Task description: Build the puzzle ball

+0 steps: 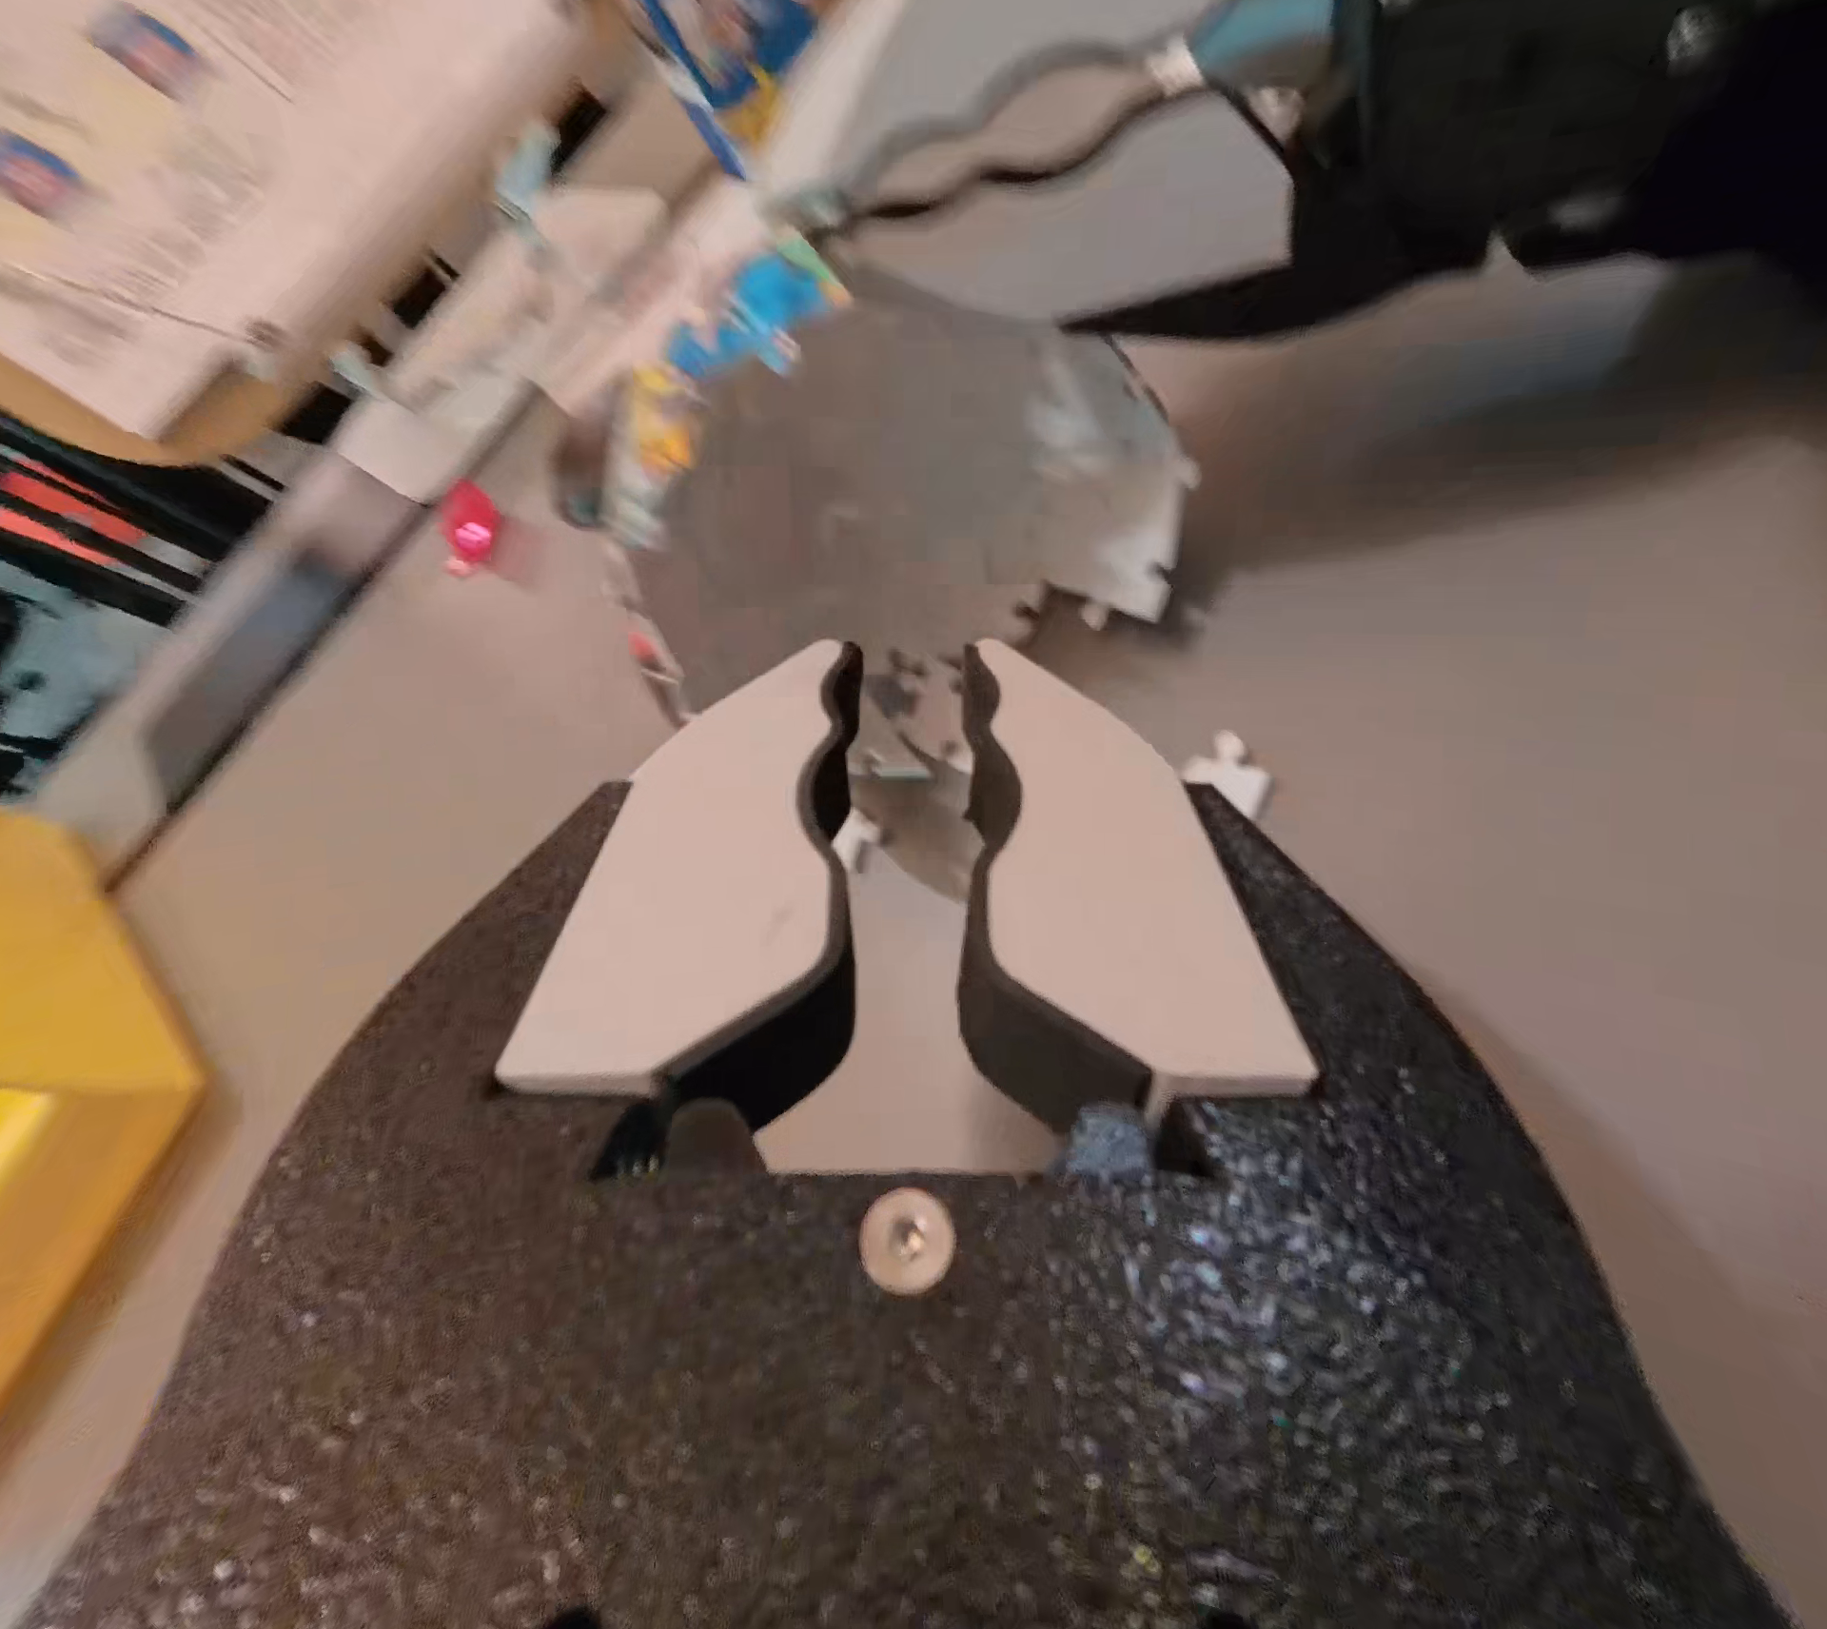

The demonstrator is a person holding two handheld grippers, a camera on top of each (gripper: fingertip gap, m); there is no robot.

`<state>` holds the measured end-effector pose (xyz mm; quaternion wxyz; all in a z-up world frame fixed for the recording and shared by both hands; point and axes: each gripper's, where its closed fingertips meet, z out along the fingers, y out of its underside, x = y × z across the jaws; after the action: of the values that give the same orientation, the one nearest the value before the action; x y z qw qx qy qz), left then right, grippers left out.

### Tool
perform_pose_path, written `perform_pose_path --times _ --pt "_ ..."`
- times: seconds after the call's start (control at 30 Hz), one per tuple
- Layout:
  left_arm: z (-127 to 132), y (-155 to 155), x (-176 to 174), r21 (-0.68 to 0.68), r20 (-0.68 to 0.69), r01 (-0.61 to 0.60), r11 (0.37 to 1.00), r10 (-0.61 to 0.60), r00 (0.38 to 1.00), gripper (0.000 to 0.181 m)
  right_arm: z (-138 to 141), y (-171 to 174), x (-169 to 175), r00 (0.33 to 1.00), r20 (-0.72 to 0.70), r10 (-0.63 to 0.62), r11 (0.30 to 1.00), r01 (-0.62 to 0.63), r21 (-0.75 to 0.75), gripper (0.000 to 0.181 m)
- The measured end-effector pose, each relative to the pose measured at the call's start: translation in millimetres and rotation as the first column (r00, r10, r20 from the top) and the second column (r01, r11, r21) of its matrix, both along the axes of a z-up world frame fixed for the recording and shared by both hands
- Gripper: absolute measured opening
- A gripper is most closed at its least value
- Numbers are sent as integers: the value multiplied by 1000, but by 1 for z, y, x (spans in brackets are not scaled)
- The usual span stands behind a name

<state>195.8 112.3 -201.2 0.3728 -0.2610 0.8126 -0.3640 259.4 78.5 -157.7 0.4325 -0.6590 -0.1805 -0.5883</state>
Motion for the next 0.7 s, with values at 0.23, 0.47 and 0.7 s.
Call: perform_pose_path --times 0.23,0.47,0.7 --pt "-44 -28 19 82 -120 -3 997 13 993 8 0 -5 -2 999 10 -37 999 37 26 3" --pt "-50 -40 39 137 -10 -40 990 42 999 0 0 -16 3 997 -58 -53 993 59 106 3" --pt "-46 -43 52 252 51 -136 958 127 991 0 -3 -24 8 987 -150 -64 983 89 162 3"
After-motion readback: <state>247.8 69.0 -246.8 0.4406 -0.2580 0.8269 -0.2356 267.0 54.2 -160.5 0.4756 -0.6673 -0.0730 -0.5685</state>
